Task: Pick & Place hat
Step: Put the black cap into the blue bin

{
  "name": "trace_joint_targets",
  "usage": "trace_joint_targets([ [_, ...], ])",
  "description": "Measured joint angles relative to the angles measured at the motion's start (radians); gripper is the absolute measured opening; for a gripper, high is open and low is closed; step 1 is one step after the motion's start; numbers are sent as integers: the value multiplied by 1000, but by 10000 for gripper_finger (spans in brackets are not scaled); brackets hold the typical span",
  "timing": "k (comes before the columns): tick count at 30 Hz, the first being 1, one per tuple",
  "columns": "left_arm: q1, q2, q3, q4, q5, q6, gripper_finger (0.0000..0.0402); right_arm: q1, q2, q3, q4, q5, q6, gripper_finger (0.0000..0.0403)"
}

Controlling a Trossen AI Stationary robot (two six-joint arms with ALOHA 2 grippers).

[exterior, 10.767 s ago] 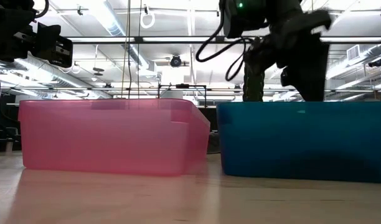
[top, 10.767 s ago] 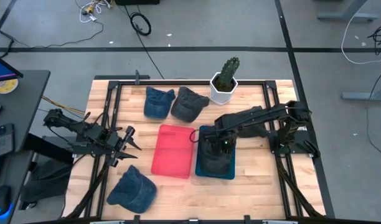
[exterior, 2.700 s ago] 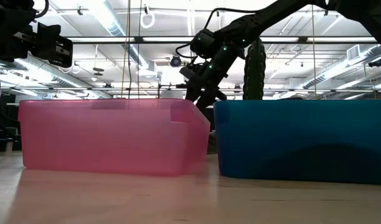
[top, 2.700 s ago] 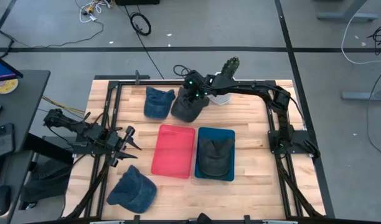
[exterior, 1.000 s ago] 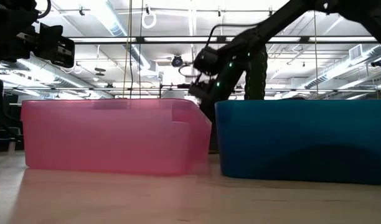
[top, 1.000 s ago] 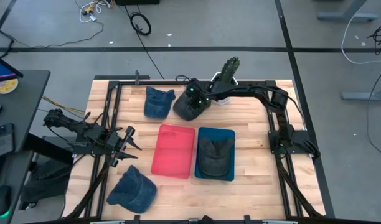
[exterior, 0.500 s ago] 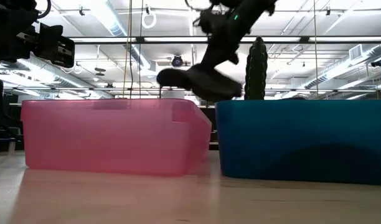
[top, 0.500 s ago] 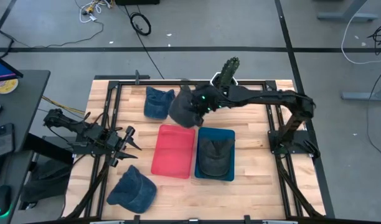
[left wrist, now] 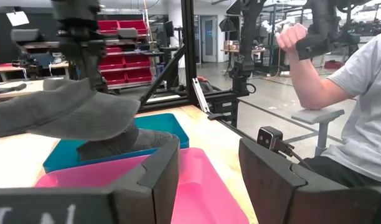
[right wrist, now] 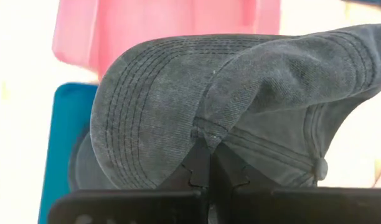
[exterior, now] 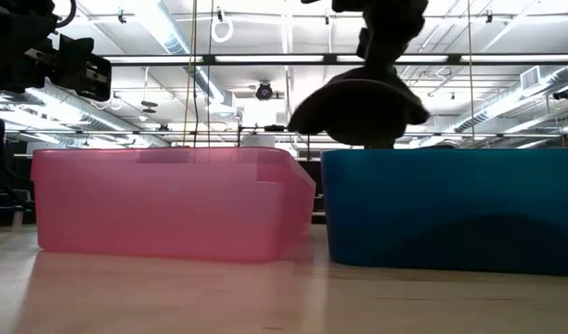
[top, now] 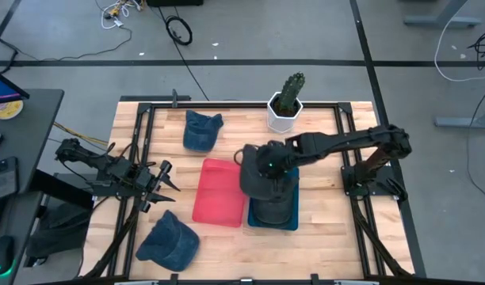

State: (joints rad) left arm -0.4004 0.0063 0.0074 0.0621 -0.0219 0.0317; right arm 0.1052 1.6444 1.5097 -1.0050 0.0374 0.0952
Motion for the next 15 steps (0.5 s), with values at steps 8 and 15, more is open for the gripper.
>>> trace_joint_targets([
  [8, 0, 0, 0, 1, 0, 0, 170, 94, 0, 0, -106, 11, 13, 0],
  [15, 0, 0, 0, 0, 0, 0, 170, 141, 0, 0, -118, 29, 20, 0],
])
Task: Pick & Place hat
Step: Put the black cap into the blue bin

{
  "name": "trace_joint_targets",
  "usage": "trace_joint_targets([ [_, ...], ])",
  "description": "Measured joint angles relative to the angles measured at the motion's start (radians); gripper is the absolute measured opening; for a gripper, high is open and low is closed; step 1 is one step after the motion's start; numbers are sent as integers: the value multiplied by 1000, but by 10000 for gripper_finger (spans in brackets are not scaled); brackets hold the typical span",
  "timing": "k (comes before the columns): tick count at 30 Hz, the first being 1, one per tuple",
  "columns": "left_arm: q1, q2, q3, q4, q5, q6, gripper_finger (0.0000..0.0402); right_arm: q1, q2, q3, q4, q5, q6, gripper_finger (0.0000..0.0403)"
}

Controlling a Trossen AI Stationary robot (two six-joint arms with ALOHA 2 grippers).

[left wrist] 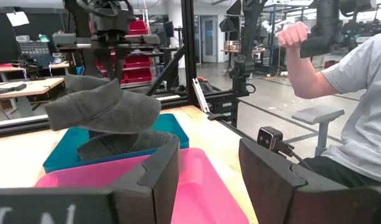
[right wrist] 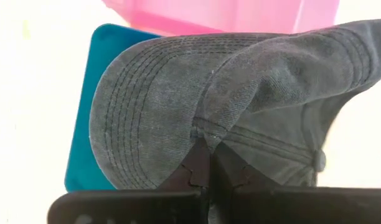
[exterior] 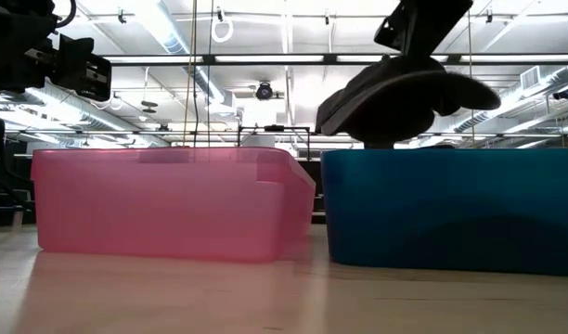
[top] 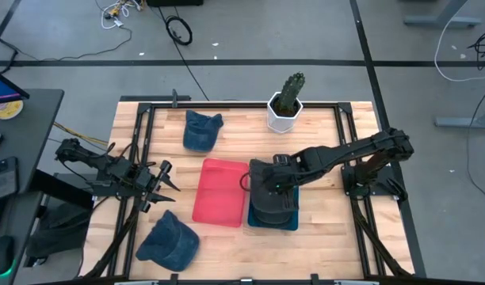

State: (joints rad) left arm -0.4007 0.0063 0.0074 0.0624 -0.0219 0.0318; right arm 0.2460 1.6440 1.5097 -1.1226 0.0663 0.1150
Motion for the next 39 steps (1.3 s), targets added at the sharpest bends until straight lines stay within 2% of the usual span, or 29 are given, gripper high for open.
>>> trace_joint_targets([
  [4, 0, 0, 0, 0, 0, 0, 170, 18, 0, -4, 5, -12, 8, 0],
  [8, 0, 0, 0, 0, 0, 0, 170, 31, -2, -72, 64, -17, 8, 0],
  [13, 0, 0, 0, 0, 0, 0, 170, 27, -1, -270, 274, -124, 12, 0],
  [19, 0, 0, 0, 0, 0, 0, 170, -2, -8, -532, 552, -198, 80, 0],
  [23, 0, 0, 0, 0, 0, 0, 170, -33, -15, -628, 686, -274, 131, 0],
  [28, 0, 0, 0, -1, 0, 0, 170, -58, -15, -650, 749, -373, 140, 1],
  [39, 0, 0, 0, 0, 0, 0, 170, -63, -123, -631, 720, -378, 244, 66],
])
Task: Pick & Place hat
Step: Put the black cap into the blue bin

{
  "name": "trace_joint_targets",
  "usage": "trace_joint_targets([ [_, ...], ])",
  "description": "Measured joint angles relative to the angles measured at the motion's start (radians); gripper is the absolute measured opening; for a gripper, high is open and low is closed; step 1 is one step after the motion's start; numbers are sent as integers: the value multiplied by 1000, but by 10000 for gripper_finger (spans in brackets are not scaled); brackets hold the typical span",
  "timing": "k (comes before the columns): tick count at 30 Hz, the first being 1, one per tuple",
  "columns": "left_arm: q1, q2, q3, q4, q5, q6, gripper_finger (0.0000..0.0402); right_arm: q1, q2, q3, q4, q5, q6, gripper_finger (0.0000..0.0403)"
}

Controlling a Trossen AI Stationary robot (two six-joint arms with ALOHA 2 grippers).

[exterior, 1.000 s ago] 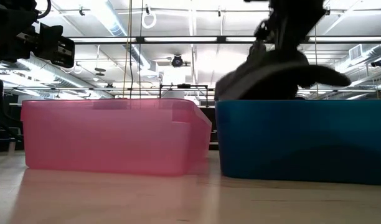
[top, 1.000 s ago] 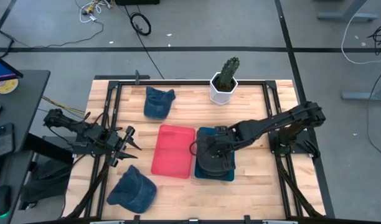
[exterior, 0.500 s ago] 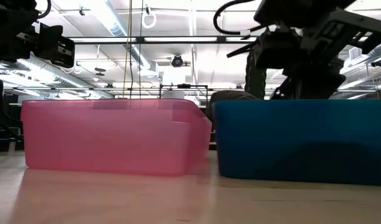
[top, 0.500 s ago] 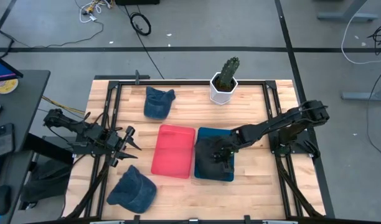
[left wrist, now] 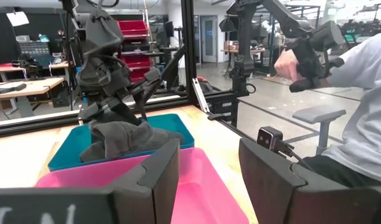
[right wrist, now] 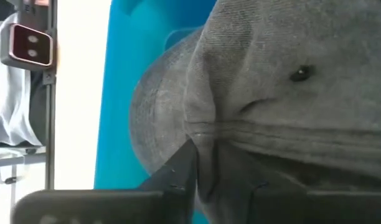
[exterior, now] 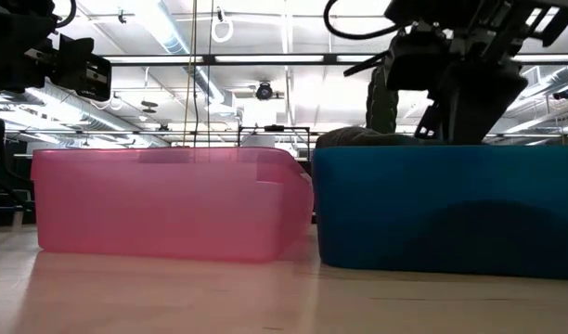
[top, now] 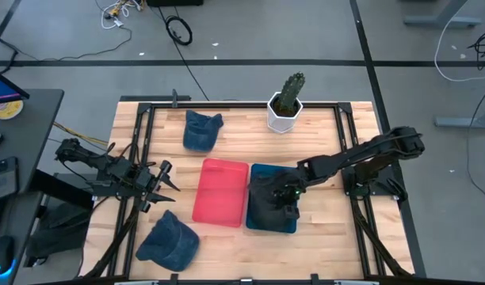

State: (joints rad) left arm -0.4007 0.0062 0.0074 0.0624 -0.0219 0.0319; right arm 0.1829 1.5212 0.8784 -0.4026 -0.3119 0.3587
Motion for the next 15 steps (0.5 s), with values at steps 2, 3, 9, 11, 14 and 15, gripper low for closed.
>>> trace_joint_targets([
  [2, 0, 0, 0, 0, 0, 0, 170, 0, -17, 1, -18, -1, -1, 83],
  [3, 0, 0, 0, 1, 0, 0, 170, 0, -22, 1, -31, -3, 0, 92],
  [9, 0, 0, 0, 0, 0, 0, 170, 0, -39, 2, -75, -5, -22, 160],
  [11, 0, 0, 0, 0, 0, 0, 170, 0, -44, 2, -72, -22, -41, 184],
  [14, 0, 0, 0, 0, 0, 0, 170, -2, -49, 7, -76, -64, -52, 215],
  [15, 0, 0, 0, 0, 0, 0, 170, -4, -50, 15, -84, -68, -52, 223],
])
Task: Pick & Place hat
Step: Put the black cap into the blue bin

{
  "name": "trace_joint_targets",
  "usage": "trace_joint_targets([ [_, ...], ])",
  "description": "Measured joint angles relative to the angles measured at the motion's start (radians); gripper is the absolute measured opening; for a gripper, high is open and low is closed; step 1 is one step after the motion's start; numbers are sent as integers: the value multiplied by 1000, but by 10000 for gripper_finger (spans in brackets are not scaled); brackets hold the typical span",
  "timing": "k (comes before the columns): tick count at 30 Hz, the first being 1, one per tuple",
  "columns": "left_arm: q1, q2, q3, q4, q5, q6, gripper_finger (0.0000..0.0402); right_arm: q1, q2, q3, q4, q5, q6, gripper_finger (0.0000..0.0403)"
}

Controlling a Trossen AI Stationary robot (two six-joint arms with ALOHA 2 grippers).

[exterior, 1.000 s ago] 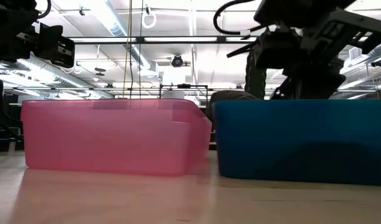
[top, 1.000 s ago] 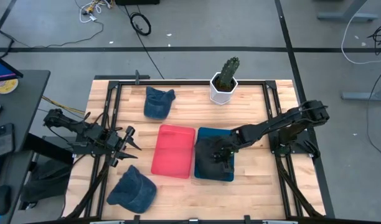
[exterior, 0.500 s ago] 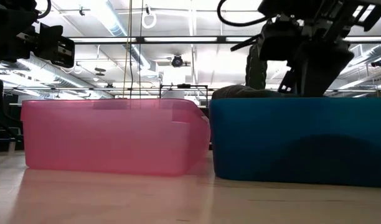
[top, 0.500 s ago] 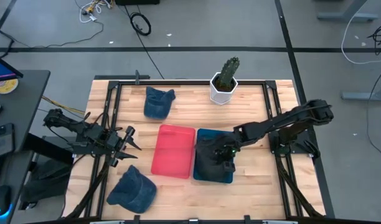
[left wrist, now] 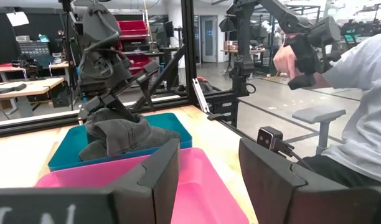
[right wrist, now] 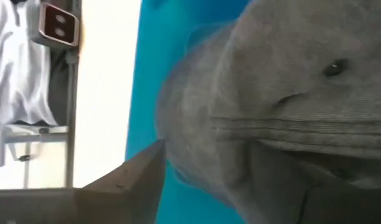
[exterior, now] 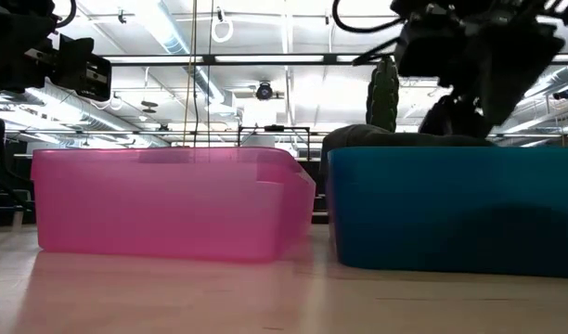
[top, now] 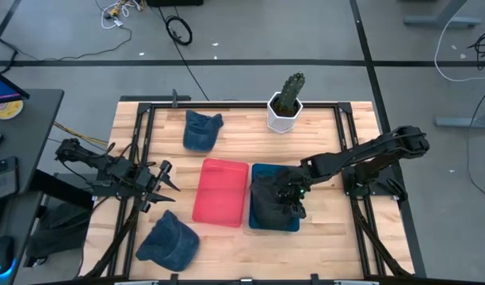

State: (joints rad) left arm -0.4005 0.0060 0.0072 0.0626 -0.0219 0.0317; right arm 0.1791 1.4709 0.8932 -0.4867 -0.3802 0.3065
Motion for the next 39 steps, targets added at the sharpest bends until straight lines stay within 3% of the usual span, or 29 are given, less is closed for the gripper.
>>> trace_joint_targets([
  [6, 0, 0, 0, 0, 0, 0, 170, -31, -1, 103, -41, -2, 59, 251],
  [9, 0, 0, 0, 0, 0, 0, 170, -44, -2, 164, -37, 27, -1, 253],
  [14, 0, 0, 0, 0, 0, 0, 170, -20, -3, 216, -48, 318, -205, 251],
  [16, 0, 0, 0, 0, 0, 0, 170, -13, -2, 223, -45, 383, -252, 250],
  [21, 0, 0, 0, 0, 0, 0, 170, -13, 12, 220, -56, 390, -230, 250],
  [27, 0, 0, 0, -1, 0, 0, 170, -26, 80, 105, -64, 390, -177, 250],
  [33, 0, 0, 0, -12, 0, 0, 170, -60, 177, 3, 49, 340, -121, 245],
  [39, 0, 0, 0, -14, 0, 0, 170, -71, 190, -4, 76, 326, -106, 227],
])
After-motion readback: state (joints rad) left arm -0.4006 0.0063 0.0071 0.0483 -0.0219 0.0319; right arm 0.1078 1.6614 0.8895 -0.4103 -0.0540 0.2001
